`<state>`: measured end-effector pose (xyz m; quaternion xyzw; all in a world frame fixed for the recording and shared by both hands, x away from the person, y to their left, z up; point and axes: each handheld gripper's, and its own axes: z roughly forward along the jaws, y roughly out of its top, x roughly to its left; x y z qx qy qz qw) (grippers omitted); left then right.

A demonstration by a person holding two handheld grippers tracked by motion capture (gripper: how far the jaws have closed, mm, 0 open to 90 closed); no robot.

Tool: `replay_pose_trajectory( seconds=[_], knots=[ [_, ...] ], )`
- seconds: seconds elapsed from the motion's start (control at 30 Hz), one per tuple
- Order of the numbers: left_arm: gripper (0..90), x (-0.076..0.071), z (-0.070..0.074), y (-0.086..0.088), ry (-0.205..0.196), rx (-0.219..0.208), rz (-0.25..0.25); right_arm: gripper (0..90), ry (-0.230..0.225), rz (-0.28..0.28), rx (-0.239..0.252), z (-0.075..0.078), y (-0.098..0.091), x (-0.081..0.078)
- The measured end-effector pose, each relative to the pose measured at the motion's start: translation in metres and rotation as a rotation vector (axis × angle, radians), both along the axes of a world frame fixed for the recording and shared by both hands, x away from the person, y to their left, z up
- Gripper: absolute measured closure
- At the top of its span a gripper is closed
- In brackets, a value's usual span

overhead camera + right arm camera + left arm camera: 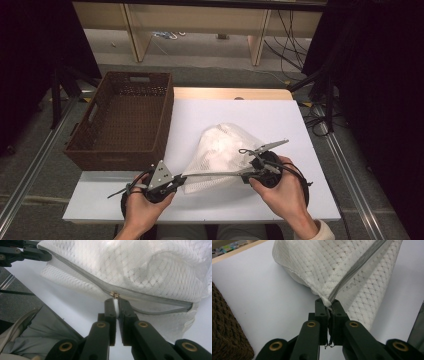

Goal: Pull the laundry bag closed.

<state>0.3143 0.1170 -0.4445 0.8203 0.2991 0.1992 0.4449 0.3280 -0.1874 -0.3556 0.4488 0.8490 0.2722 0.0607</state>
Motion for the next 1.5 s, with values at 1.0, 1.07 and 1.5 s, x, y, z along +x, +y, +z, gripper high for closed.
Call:
replay_pose_trajectory(
  seconds=[1.0, 1.07, 1.5],
  knots=[
    [85.7, 0.0006, -0.0005, -0.0007, 0.013, -0.005, 0.008, 86.9, 0.022, -0.027, 0.0, 0.0011, -0.0039, 0.0],
    [85.7, 0.0021, 0.0005, 0.0014, -0.002, 0.023, -0.006, 86.9, 0.007, -0.023, -0.006, 0.0012, -0.0048, 0.0004],
    [85.8, 0.0021, 0.0004, 0.0013, -0.002, 0.027, -0.003, 86.9, 0.013, -0.034, -0.003, 0.002, -0.0072, 0.0004]
  ],
)
